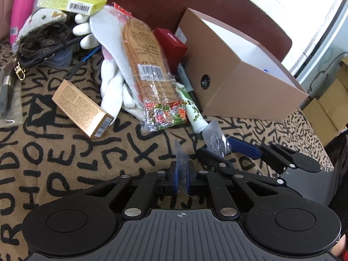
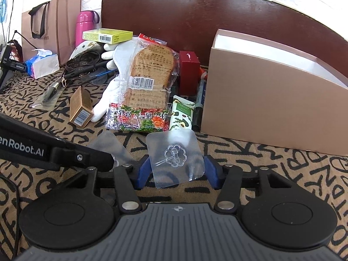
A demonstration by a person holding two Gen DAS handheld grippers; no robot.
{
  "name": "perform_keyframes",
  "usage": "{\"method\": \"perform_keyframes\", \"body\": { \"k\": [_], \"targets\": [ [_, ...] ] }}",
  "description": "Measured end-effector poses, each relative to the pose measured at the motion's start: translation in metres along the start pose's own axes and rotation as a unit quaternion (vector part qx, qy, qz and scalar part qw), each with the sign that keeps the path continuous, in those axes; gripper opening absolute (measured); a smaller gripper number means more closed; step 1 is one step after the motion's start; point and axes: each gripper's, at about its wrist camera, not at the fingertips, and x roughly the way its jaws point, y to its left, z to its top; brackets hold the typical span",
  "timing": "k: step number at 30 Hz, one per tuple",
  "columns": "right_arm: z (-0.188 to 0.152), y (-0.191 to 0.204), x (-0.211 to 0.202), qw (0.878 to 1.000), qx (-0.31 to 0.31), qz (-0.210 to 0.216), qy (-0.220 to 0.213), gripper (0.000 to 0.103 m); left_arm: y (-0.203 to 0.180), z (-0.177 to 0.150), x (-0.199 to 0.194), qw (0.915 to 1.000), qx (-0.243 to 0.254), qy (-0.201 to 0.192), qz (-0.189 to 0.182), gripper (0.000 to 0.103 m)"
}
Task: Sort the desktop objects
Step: 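Grasp a clear hook packet with each gripper, then carry both hook packets into the cardboard box and open both grippers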
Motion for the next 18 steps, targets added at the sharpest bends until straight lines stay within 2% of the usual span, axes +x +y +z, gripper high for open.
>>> {"method": "perform_keyframes", "body": {
  "k": [8,18],
  "targets": [
    [-0.002,-0.003,-0.014,1.0,0.011,-0.008,-0.006,0.058,-0.005,0.003,-0.011,0.9999,0.003,-0.012,0.005,0.0],
    [0.004,-0.005,-0.037,0.999,0.01,-0.01,-0.034,0.058,-0.019,0.012,-0.025,0.9994,0.013,-0.033,-0.003,0.0]
  ]
}}
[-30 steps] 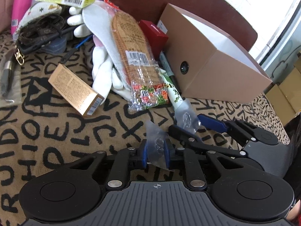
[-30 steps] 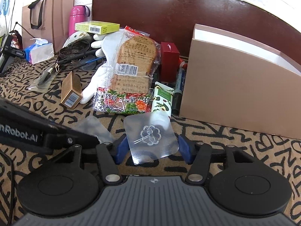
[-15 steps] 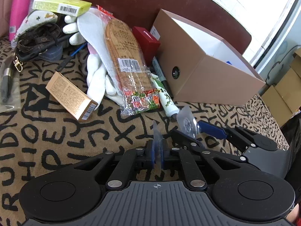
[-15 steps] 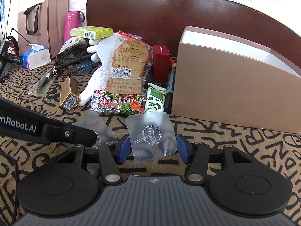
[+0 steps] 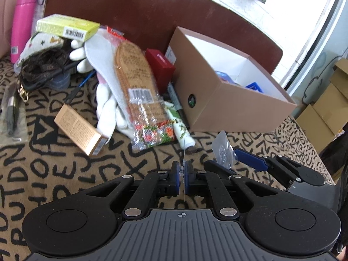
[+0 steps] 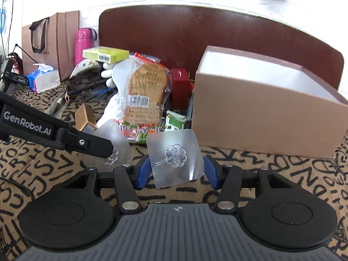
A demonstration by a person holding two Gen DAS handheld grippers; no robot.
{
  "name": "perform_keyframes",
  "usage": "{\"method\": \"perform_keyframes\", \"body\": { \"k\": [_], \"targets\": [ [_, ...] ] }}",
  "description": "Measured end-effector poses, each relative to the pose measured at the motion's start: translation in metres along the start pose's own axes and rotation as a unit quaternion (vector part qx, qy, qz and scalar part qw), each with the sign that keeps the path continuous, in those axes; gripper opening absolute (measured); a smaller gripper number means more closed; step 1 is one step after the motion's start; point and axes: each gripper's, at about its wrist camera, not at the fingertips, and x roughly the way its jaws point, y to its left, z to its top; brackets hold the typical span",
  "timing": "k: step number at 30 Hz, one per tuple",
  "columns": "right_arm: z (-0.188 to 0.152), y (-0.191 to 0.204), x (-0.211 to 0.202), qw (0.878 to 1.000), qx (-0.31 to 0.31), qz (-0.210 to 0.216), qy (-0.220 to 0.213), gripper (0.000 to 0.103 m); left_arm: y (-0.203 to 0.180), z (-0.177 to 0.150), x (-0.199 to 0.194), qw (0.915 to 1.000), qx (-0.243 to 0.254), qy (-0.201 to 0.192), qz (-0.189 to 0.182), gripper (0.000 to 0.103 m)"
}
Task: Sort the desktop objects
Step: 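Carry both hook packets into the cardboard box and open both grippers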
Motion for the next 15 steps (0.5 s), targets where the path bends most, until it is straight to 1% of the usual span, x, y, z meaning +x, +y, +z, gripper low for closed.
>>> {"method": "perform_keyframes", "body": {
  "k": [7,12,15],
  "targets": [
    [0.015,-0.009,-0.014,0.999,-0.003,-0.012,-0.03,0.058,-0.013,0.023,-0.003,0.9997,0.013,-0.021,-0.002,0.0],
    [0.031,-0.023,-0.024,0.998,0.001,-0.024,-0.059,0.058,-0.028,0.047,-0.007,0.9983,0.028,-0.05,-0.01,0.0],
    [0.043,-0.033,-0.029,0.996,0.003,-0.036,-0.076,0.058,-0.04,0.065,-0.011,0.9969,0.034,-0.068,-0.022,0.0]
  ]
}}
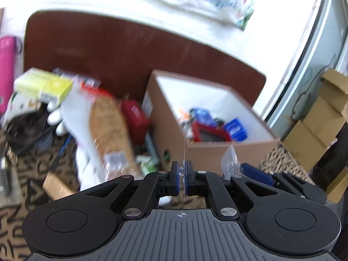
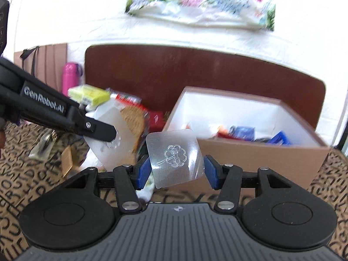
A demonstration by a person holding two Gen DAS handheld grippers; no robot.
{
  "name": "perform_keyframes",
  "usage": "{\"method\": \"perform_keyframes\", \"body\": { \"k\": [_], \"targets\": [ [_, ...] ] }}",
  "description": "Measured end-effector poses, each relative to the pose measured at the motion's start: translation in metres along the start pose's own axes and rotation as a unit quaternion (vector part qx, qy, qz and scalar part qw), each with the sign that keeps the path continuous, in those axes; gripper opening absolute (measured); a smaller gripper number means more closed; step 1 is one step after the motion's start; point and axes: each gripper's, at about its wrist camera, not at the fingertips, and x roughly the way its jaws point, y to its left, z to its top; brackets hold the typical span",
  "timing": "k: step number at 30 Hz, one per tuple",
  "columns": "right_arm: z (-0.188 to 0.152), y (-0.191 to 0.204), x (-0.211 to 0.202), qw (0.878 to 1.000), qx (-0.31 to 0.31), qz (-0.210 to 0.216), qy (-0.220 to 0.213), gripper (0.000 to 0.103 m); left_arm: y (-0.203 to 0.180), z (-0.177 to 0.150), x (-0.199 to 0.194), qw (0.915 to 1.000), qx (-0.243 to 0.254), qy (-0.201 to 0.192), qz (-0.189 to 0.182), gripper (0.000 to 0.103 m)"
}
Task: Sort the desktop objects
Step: 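Carry both hook packets into the cardboard box and open both grippers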
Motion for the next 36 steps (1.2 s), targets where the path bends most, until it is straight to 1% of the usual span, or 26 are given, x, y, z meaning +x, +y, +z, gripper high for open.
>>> {"method": "perform_keyframes", "body": {
  "k": [5,9,13,17,23,29,36],
  "targets": [
    [0.018,-0.022,-0.002,0.999,0.004,-0.028,-0.026,0.058,-0.015,0.028,0.007,0.9997,0.007,-0.018,-0.014,0.0],
    [0.03,-0.04,0.004,0.998,0.013,-0.048,-0.039,0.058,-0.029,0.047,0.02,0.9992,0.012,-0.022,-0.03,0.0],
    [0.037,-0.056,0.014,0.997,0.016,-0.067,-0.04,0.058,-0.046,0.062,0.042,0.999,0.022,-0.02,-0.034,0.0],
    [0.041,-0.071,0.03,0.996,0.022,-0.08,-0.035,0.058,-0.057,0.071,0.067,0.9989,0.029,-0.013,-0.035,0.0],
    [0.039,-0.089,0.062,0.995,0.035,-0.091,-0.012,0.058,-0.056,0.075,0.11,0.9991,0.029,0.014,-0.026,0.0],
    [0.032,-0.1,0.09,0.995,0.039,-0.092,0.014,0.058,-0.048,0.071,0.153,0.9985,0.022,0.048,-0.014,0.0],
    [0.028,-0.107,0.108,0.994,0.041,-0.097,0.034,0.059,-0.043,0.067,0.173,0.9976,0.022,0.065,-0.011,0.0]
  ]
}}
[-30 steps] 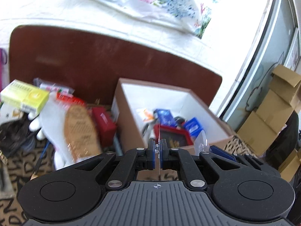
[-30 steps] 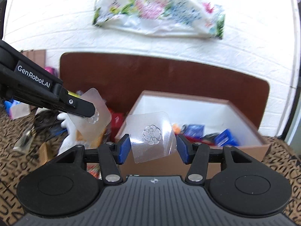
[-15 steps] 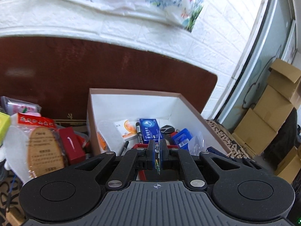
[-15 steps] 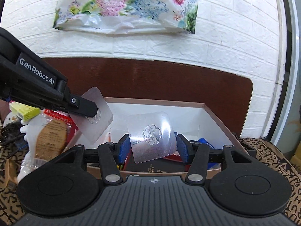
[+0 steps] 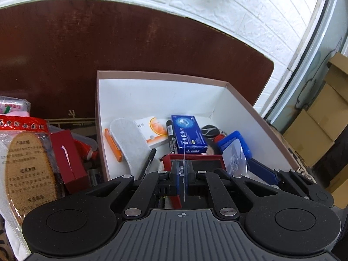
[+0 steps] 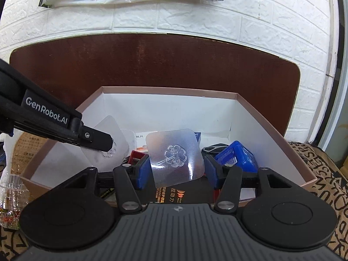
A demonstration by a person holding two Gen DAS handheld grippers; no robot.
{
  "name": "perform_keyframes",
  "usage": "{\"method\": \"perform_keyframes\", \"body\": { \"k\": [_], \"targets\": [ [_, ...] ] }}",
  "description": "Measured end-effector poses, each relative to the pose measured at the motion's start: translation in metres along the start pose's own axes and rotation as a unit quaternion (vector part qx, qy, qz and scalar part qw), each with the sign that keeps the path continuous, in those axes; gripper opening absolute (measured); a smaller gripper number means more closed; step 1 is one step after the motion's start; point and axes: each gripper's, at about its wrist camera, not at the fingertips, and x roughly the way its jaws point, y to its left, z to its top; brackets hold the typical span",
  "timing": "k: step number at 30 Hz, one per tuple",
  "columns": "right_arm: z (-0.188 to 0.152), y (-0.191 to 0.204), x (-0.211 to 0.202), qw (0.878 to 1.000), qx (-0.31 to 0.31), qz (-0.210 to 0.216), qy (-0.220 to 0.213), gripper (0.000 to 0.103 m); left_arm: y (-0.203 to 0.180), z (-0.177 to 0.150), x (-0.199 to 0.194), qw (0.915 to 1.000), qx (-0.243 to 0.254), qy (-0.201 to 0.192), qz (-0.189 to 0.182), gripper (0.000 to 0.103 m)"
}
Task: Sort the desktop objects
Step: 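Carry both hook packets into the cardboard box and open both grippers, then withdraw both grippers from the box back over the table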
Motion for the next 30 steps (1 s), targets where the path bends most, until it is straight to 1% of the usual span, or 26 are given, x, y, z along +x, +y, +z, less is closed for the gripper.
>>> {"method": "perform_keyframes", "body": {
  "k": [1,2,3,4,5,6,7,8,9,10,12,15,17,18,21,25,30],
  "targets": [
    [0.0,0.0,0.001,1.0,0.0,-0.001,0.001,0.059,0.001,0.0,0.002,1.0,-0.001,0.001,0.001,0.0],
    [0.0,0.0,0.002,1.0,0.0,-0.001,0.003,0.061,0.002,0.0,0.003,1.0,-0.002,0.001,0.002,0.004],
    [0.001,0.0,0.004,1.0,-0.001,0.001,0.005,0.063,0.002,0.0,0.003,1.0,-0.002,-0.002,0.004,0.016],
    [0.0,0.001,0.004,1.0,-0.003,0.004,0.005,0.065,0.003,0.0,0.002,0.9999,-0.002,-0.009,0.008,0.034],
    [0.0,0.002,0.003,1.0,-0.004,0.005,0.003,0.074,0.002,-0.001,-0.001,0.9996,-0.005,-0.022,0.02,0.045],
    [0.0,0.003,0.002,1.0,-0.005,0.002,0.0,0.083,0.004,-0.001,-0.004,0.9988,-0.01,-0.038,0.029,0.077],
    [0.0,0.004,0.0,1.0,-0.007,-0.004,-0.006,0.086,0.005,-0.002,-0.008,0.9977,-0.016,-0.055,0.035,0.091],
    [-0.001,0.005,-0.001,1.0,-0.01,-0.008,-0.01,0.087,0.006,-0.003,-0.013,0.997,-0.019,-0.07,0.029,0.091],
    [-0.001,0.005,-0.002,1.0,-0.01,-0.009,-0.011,0.088,0.006,-0.002,-0.016,0.9968,-0.019,-0.073,0.027,0.092],
    [-0.001,0.004,-0.003,1.0,-0.008,-0.009,-0.012,0.089,0.006,0.0,-0.017,0.997,-0.019,-0.071,0.027,0.092],
    [-0.002,0.005,-0.006,1.0,-0.004,-0.014,-0.013,0.098,0.007,0.001,-0.02,0.9971,-0.02,-0.069,0.024,0.095],
    [-0.003,0.007,-0.01,1.0,-0.01,-0.022,-0.017,0.102,0.007,-0.001,-0.025,0.997,-0.021,-0.073,0.012,0.1],
    [-0.003,0.008,-0.012,1.0,-0.01,-0.021,-0.018,0.102,0.004,-0.003,-0.027,0.997,-0.014,-0.075,0.012,0.102],
    [-0.003,0.008,-0.012,1.0,-0.008,-0.022,-0.018,0.102,0.002,-0.004,-0.027,0.997,-0.01,-0.074,0.019,0.103],
    [-0.003,0.009,-0.013,1.0,-0.004,-0.024,-0.013,0.102,0.0,-0.007,-0.03,0.9969,-0.004,-0.074,0.027,0.103],
    [-0.003,0.011,-0.017,1.0,-0.009,-0.025,-0.012,0.102,0.003,-0.009,-0.032,0.9972,-0.014,-0.068,0.03,0.103],
    [-0.002,0.012,-0.024,1.0,-0.008,-0.024,-0.016,0.102,0.004,-0.014,-0.04,0.9967,-0.014,-0.071,0.038,0.103]
  ]
}}
